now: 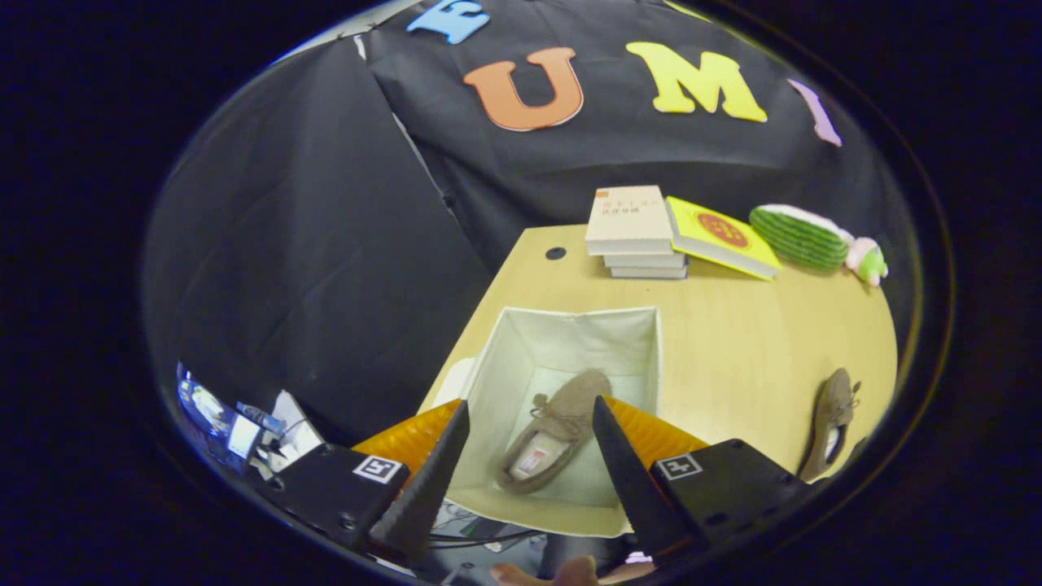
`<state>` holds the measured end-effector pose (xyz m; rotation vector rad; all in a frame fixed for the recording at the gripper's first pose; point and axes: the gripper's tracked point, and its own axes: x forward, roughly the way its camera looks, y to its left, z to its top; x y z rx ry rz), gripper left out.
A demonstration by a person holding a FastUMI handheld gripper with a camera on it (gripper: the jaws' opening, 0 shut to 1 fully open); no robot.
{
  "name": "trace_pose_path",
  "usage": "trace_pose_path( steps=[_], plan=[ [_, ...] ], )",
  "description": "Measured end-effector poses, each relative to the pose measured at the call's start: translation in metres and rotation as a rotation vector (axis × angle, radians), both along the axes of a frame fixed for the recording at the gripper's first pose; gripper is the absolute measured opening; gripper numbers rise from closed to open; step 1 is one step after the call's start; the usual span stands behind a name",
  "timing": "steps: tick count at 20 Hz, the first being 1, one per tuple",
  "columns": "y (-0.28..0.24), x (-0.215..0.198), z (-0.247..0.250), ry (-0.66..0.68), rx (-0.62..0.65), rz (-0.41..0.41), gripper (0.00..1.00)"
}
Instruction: Open the storage box then place both shoes into the box .Put the left shoe in first, then the right shoe, with the right side of both shoes facing outward in a uniform manner.
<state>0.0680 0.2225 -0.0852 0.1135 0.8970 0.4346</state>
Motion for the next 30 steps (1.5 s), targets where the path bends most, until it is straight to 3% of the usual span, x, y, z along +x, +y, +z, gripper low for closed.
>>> trace_pose_path(
  steps=[7,12,15,25,30],
  plan=[
    [-0.136,-0.004,0.038,-0.104,-0.17,-0.076,0.99],
    [-0.259,-0.018,0.029,-0.068,-0.31,-0.123,0.99],
    [-0.318,-0.025,0.017,-0.024,-0.316,-0.176,0.99],
    [-0.425,-0.03,-0.105,0.315,-0.227,-0.283,0.99],
    [-0.433,-0.032,-0.168,0.462,-0.185,-0.297,0.89]
  ],
)
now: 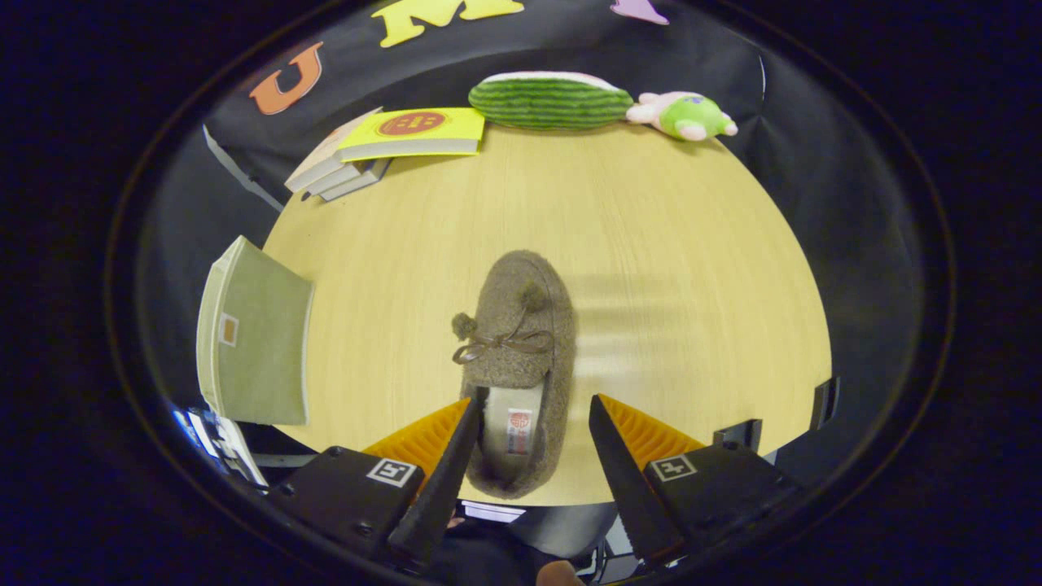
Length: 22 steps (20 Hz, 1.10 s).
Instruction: Open the storage box then place both shoes into the box .Put the left shoe in first, then the right shoe, with the right side of both shoes facing outward in a uniform manner.
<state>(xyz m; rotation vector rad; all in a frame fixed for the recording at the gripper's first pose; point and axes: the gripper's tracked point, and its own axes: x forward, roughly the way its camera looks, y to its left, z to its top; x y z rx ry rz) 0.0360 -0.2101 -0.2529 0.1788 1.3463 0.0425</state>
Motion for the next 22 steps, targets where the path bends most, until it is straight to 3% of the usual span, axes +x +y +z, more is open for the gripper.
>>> trace_pose_path(
  steps=[3,9,16,20,22],
  plan=[
    [-0.005,0.001,-0.024,0.041,0.023,-0.034,0.81],
    [-0.006,-0.005,-0.049,0.114,0.143,-0.129,0.53],
    [-0.009,-0.005,-0.048,0.076,0.142,-0.225,0.07],
    [0.006,-0.011,-0.033,0.081,0.242,-0.344,0.06],
    [0.024,-0.007,-0.012,0.039,0.254,-0.344,0.07]
  ],
)
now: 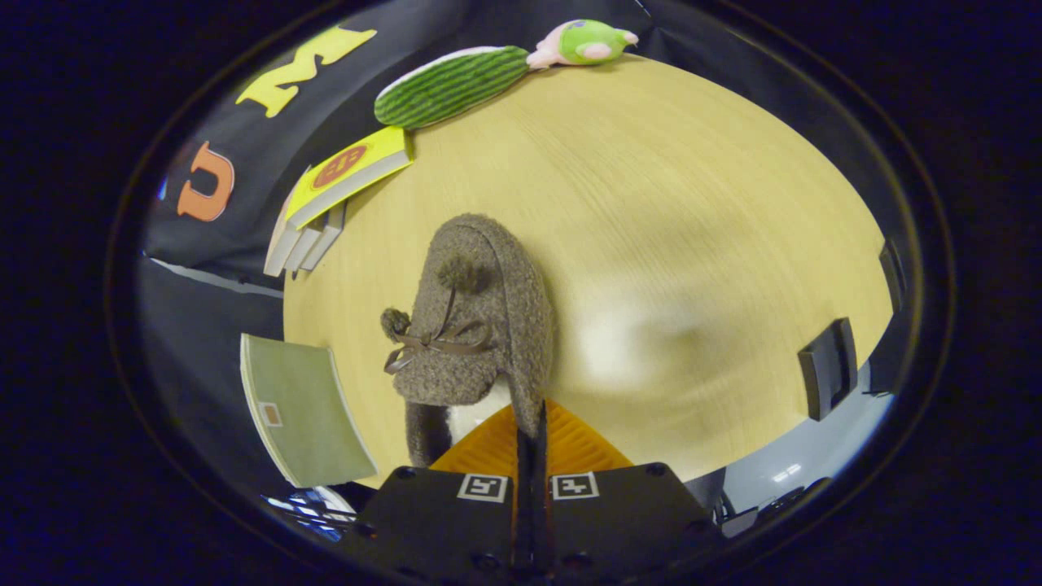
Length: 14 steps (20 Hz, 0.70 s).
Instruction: Open the storage box then place both shoes into the box .Put the left shoe in first, then the right shoe, with the right side of both shoes facing outward in a uniform manner.
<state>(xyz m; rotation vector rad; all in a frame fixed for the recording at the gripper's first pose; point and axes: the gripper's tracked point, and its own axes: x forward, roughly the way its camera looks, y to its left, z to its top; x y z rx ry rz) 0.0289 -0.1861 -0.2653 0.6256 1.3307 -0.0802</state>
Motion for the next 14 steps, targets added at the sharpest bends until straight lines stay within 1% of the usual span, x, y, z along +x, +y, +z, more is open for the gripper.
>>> trace_pose_path(
  steps=[3,6,10,14],
  plan=[
    [0.032,0.005,0.042,-0.06,0.003,0.023,0.07],
    [0.077,0.014,0.096,-0.157,0.011,0.064,0.06],
    [0.138,0.023,0.155,-0.273,-0.023,0.128,0.07],
    [0.205,0.021,0.192,-0.32,-0.014,0.206,0.06]
  ],
)
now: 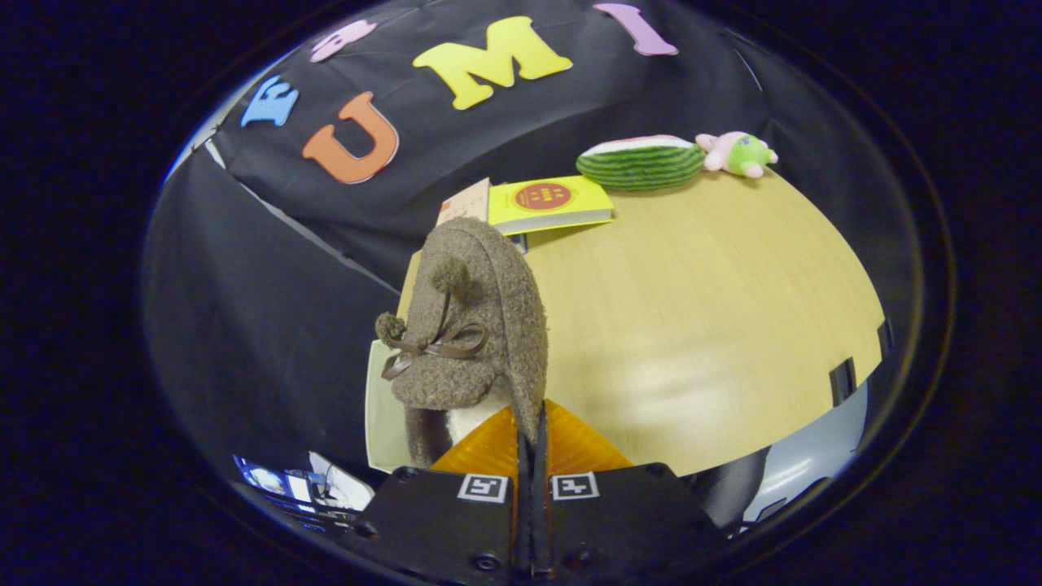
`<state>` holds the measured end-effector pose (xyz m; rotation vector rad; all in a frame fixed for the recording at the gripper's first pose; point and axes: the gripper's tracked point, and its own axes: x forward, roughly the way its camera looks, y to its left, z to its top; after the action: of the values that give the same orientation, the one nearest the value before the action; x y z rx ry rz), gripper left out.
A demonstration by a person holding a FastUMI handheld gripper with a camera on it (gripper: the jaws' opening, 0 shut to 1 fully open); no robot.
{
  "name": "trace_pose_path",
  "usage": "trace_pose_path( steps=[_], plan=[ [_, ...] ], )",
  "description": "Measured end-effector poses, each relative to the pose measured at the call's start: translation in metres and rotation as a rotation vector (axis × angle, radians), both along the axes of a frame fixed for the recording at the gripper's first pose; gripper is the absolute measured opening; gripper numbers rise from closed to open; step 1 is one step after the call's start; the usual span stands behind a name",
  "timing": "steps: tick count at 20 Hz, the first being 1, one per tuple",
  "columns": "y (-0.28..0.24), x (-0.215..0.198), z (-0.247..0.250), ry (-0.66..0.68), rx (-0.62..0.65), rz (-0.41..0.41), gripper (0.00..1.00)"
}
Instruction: Open the storage box then place both shoes into the box .Put the left shoe in first, then the right shoe, with the right side of both shoes facing outward in a uniform manner.
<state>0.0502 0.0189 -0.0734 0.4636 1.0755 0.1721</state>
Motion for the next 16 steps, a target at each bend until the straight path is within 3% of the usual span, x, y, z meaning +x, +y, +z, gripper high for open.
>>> trace_pose_path(
  steps=[7,16],
  plan=[
    [0.101,-0.004,0.0,0.042,0.004,0.085,0.06],
    [0.15,0.009,-0.052,0.153,0.012,0.046,0.06]
  ],
)
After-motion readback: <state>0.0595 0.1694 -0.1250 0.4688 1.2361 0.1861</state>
